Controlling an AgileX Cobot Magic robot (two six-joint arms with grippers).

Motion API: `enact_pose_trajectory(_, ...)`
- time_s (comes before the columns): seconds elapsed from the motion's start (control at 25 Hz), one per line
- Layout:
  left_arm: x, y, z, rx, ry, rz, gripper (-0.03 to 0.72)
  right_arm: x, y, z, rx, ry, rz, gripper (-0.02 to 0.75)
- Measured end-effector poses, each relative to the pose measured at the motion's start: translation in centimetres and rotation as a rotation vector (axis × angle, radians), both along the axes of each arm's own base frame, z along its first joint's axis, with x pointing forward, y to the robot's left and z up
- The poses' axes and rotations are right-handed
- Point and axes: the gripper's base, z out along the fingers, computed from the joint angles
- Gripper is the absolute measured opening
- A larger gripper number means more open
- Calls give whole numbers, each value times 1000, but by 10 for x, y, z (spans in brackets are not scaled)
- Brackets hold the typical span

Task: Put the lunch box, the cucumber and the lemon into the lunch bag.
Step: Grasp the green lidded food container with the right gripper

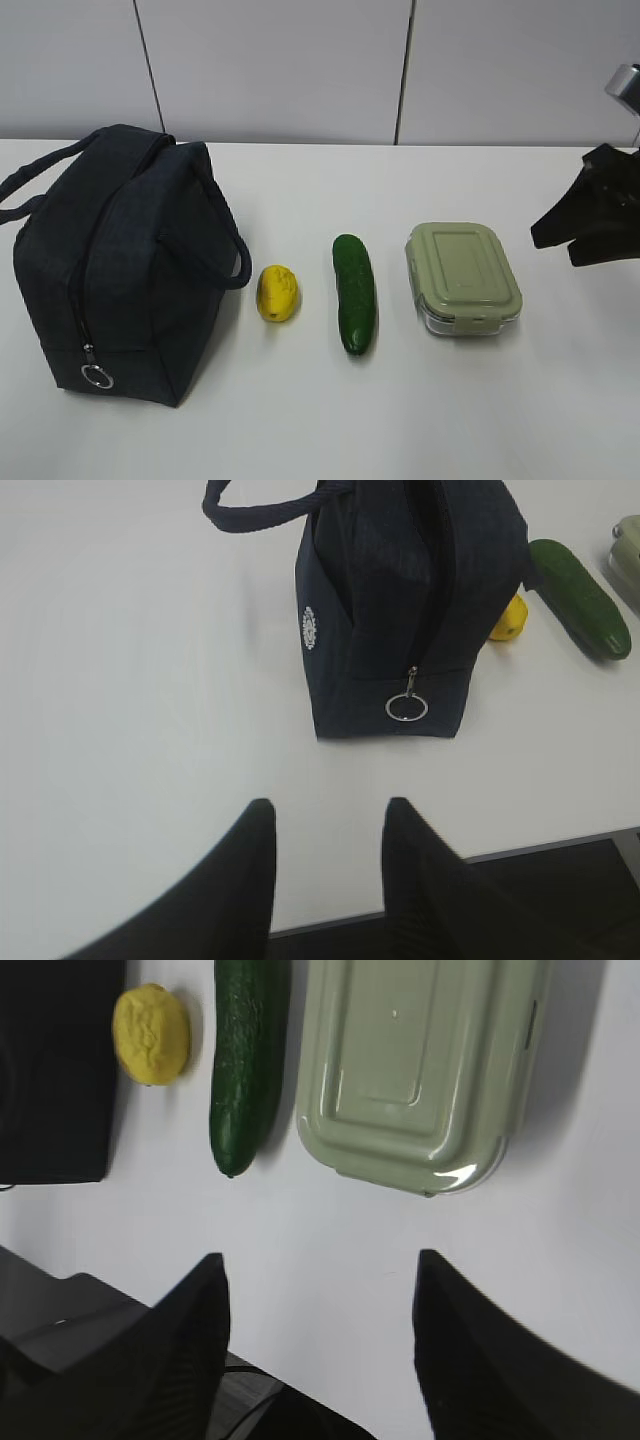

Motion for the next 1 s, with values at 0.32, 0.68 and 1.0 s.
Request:
enact_pose_trajectory(0.32,0,0,0,0,0,0,239,25,-45,2,146,-72,-9,435)
enact_pose_trajectory(0.68,0,0,0,0,0,0,239,58,-58,-42,193,-5,-5,435)
enact_pose_trajectory(1.0,0,0,0,0,0,0,239,61,-61,-71,189,73,9,435)
